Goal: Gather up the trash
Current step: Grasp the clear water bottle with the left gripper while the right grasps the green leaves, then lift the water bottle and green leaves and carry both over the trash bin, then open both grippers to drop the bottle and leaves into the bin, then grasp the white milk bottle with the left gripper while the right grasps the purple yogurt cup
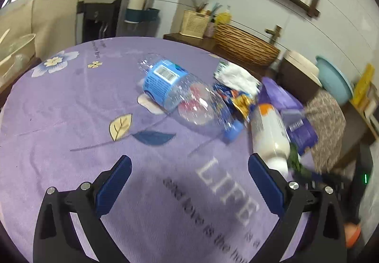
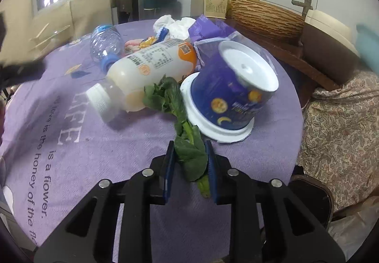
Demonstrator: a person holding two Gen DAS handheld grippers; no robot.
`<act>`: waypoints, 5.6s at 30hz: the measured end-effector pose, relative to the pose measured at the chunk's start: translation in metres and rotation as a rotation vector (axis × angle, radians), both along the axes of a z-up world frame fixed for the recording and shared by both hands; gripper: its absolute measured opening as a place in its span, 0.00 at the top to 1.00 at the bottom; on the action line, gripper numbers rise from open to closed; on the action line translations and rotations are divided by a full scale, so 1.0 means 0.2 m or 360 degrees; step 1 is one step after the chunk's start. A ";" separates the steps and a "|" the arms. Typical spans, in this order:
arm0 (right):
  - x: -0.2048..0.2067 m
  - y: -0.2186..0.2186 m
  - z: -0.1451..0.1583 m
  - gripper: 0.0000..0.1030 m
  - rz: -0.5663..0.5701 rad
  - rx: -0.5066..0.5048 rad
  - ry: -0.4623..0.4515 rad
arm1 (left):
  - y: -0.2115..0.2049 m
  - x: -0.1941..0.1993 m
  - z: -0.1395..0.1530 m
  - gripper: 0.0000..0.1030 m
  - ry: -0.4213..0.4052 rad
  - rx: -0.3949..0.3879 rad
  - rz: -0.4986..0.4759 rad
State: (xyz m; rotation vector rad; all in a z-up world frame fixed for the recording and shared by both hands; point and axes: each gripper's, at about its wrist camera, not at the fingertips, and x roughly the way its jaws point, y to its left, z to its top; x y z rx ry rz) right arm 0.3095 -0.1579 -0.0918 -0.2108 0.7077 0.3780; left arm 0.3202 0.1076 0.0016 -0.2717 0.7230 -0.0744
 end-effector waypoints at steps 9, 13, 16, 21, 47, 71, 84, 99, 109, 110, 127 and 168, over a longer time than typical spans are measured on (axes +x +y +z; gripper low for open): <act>-0.05 0.02 0.00 0.77 -0.0002 0.0008 -0.0013 | 0.02 0.38 0.08 0.05 0.0167 -0.0071 0.0343; -0.06 0.01 0.00 0.77 0.0002 0.0024 -0.0019 | 0.02 0.55 0.06 0.05 0.0280 -0.0078 0.0382; -0.06 0.01 0.00 0.77 0.0009 0.0025 -0.0026 | 0.04 0.65 0.01 0.11 0.0406 -0.0081 0.0434; -0.07 0.00 -0.01 0.77 0.0017 0.0033 -0.0037 | 0.03 0.75 -0.02 0.13 0.0486 -0.0069 0.0391; -0.20 0.01 0.02 0.79 0.0055 0.0108 -0.0104 | -0.05 0.58 0.07 0.28 0.0313 0.0090 0.0088; -0.67 0.08 0.26 0.80 0.0122 0.0285 -0.0329 | -0.18 -0.42 0.19 0.29 -0.0218 0.0086 -0.0013; -0.83 -0.22 0.41 0.80 -0.0051 0.0380 -0.0439 | -0.52 -0.49 0.26 0.29 -0.0326 0.0043 -0.0252; -0.79 -0.94 0.22 0.80 -0.0586 0.0337 -0.0331 | -1.20 -0.35 0.11 0.29 -0.0261 -0.0063 -0.0705; -0.59 -1.26 -0.38 0.79 -0.0842 0.0422 0.0064 | -1.51 -0.23 -0.20 0.29 -0.0090 -0.0086 -0.0858; -0.57 -1.28 -0.44 0.76 -0.0870 0.0405 0.0082 | -1.53 -0.22 -0.22 0.29 -0.0073 -0.0078 -0.0865; -0.69 -1.51 -0.44 0.47 -0.1148 0.0430 -0.0034 | -1.88 -0.20 -0.57 0.28 0.0170 0.0065 -0.1047; -0.49 -0.95 -0.10 0.17 -0.0675 0.0517 -0.0109 | -1.12 -0.36 -0.04 0.05 -0.0177 0.0121 -0.0740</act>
